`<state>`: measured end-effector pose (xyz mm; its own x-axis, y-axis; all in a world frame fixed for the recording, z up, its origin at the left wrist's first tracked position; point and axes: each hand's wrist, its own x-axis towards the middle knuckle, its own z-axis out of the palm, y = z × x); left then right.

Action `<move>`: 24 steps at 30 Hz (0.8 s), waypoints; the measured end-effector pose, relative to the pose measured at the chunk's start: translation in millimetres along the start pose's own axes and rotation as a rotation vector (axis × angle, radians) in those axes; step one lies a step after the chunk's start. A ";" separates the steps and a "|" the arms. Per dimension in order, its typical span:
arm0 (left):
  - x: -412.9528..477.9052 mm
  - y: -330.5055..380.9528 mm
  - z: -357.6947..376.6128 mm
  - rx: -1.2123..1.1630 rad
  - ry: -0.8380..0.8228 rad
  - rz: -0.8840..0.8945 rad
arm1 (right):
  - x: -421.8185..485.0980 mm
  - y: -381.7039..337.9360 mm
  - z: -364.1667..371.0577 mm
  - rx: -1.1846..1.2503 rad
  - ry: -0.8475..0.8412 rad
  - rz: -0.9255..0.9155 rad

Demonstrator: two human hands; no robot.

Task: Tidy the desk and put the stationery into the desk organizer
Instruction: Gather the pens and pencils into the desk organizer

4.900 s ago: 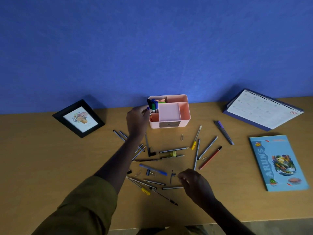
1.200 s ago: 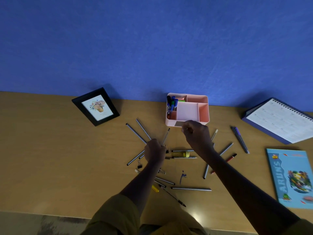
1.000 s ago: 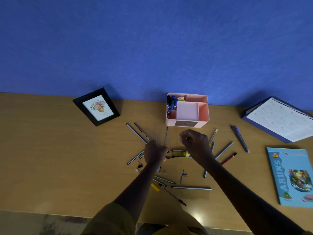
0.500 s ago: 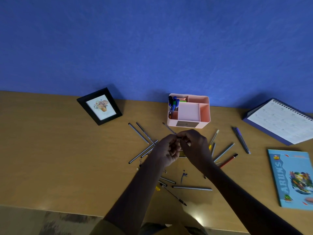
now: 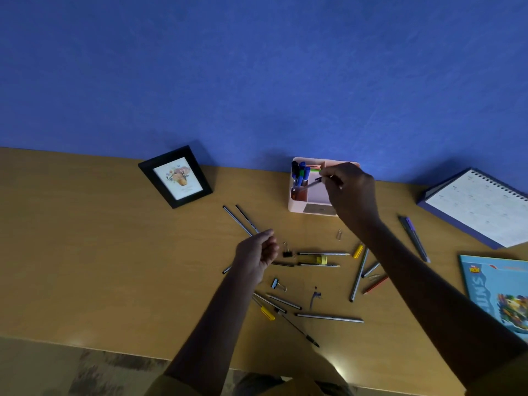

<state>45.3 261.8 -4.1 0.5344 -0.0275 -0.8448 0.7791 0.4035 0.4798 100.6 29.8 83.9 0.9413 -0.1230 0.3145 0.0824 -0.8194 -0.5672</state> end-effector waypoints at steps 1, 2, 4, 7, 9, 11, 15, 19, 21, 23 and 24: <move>2.0 -1.7 -7.3 0.005 0.031 0.007 | 6.2 2.8 4.4 -0.042 -0.033 -0.012; 4.2 -4.1 -14.3 0.010 0.064 0.014 | 11.5 5.5 9.9 -0.085 -0.068 -0.023; 7.8 -9.8 -26.5 0.040 0.123 0.048 | 18.8 10.5 21.1 -0.170 -0.132 -0.063; 11.0 -17.6 -39.7 0.170 0.198 0.154 | 21.7 15.9 37.8 -0.465 -0.286 -0.218; 12.1 -21.1 -45.0 0.268 0.230 0.197 | 24.3 17.2 45.3 -0.528 -0.356 -0.251; 13.6 -23.9 -48.6 0.301 0.251 0.191 | 26.4 17.0 50.9 -0.502 -0.399 -0.223; 15.8 -27.2 -53.9 0.328 0.289 0.185 | 29.0 15.2 57.3 -0.405 -0.365 -0.141; 15.3 -29.8 -61.7 0.338 0.298 0.210 | 27.9 14.3 60.2 -0.301 -0.334 -0.055; 13.9 -30.8 -65.7 0.337 0.302 0.212 | 27.5 12.9 59.1 -0.232 -0.270 -0.004; 12.3 -32.3 -68.5 0.321 0.297 0.205 | 26.6 14.8 58.6 -0.192 -0.197 0.036; 11.3 -33.3 -69.8 0.307 0.294 0.202 | 25.2 15.7 58.1 -0.171 -0.164 0.048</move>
<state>2.5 311.8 -46.2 0.6046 0.3018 -0.7371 0.7535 0.0833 0.6522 144.6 46.3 38.7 0.9846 -0.0826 0.1542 -0.0070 -0.8994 -0.4371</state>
